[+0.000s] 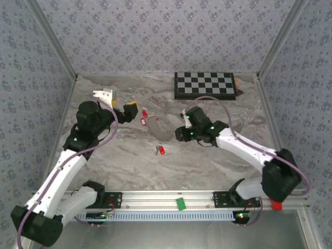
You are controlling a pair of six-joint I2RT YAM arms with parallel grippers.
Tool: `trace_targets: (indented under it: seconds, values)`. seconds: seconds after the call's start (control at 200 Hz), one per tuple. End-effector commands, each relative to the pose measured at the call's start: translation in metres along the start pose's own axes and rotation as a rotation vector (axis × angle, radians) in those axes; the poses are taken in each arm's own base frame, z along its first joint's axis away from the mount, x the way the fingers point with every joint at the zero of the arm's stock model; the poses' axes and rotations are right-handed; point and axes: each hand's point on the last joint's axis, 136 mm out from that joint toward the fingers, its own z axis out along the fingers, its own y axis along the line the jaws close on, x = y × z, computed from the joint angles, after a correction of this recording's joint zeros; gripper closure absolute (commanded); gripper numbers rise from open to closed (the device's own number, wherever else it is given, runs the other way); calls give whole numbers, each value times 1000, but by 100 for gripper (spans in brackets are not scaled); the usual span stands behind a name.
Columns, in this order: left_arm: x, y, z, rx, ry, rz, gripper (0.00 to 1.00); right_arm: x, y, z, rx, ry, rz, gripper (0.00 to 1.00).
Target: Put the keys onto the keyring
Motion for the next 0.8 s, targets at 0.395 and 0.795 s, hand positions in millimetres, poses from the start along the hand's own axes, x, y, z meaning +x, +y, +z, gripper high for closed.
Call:
trace_targets:
  seconds: [0.395, 0.795]
  values:
    - [71, 161, 2, -624, 150, -145, 0, -43, -182, -116, 613, -507, 63, 0]
    - [119, 251, 15, -862, 251, -71, 0, -16, -259, -101, 800, -674, 68, 0]
